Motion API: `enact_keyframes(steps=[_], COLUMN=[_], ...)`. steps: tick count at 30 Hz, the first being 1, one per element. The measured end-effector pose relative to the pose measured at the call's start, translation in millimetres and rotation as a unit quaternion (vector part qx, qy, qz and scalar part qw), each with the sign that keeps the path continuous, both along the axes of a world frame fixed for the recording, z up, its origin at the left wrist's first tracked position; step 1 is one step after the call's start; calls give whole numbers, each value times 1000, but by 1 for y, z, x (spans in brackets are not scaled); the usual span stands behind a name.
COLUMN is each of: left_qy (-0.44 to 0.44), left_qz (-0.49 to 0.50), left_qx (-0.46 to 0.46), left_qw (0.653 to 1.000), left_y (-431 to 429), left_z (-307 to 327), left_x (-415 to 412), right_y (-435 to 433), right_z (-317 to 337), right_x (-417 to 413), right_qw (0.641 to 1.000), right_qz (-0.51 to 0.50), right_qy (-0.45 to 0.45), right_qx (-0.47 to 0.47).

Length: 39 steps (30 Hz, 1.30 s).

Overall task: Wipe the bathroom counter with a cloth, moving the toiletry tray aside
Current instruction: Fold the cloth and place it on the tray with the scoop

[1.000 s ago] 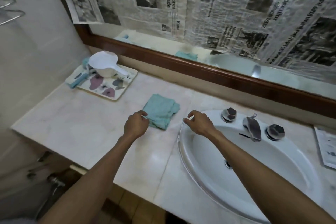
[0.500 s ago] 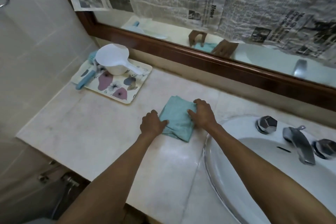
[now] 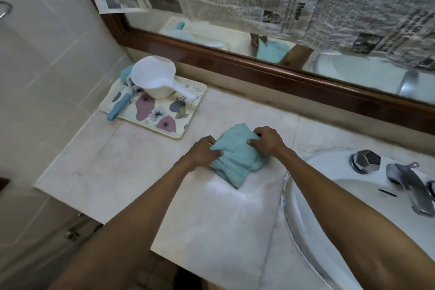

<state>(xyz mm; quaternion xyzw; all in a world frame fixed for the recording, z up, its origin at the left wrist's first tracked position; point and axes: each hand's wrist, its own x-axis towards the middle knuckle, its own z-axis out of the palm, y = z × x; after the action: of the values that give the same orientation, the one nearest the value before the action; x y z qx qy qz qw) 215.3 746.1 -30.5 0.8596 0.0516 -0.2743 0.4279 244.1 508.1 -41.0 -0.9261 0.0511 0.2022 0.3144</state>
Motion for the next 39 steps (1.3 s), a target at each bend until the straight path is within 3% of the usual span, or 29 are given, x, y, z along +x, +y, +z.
enact_keyframes(steps=[4, 7, 12, 19, 24, 29, 33, 39], left_qy=[55, 99, 128, 73, -12, -104, -129, -136], left_qz=[113, 132, 186, 263, 300, 154, 96, 210], left_qx=[-158, -197, -218, -172, -195, -49, 4, -4], left_qw=[979, 966, 950, 947, 934, 981, 987, 968], left_y=[47, 85, 152, 205, 210, 217, 216, 221], left_z=[25, 41, 51, 35, 22, 1, 0, 3], left_x=[10, 17, 36, 73, 109, 114, 122, 133], right_y=[16, 44, 105, 180, 199, 205, 209, 227], right_z=[21, 36, 46, 33, 13, -3, -1, 12], right_x=[3, 9, 22, 35, 41, 35, 35, 40], right_qw=[990, 976, 964, 942, 926, 939, 943, 930], right_qz=[-32, -51, -74, -168, -239, -246, -250, -278], right_qy=[18, 27, 36, 18, 21, 40, 40, 7], right_qx=[139, 212, 253, 291, 291, 238, 216, 241])
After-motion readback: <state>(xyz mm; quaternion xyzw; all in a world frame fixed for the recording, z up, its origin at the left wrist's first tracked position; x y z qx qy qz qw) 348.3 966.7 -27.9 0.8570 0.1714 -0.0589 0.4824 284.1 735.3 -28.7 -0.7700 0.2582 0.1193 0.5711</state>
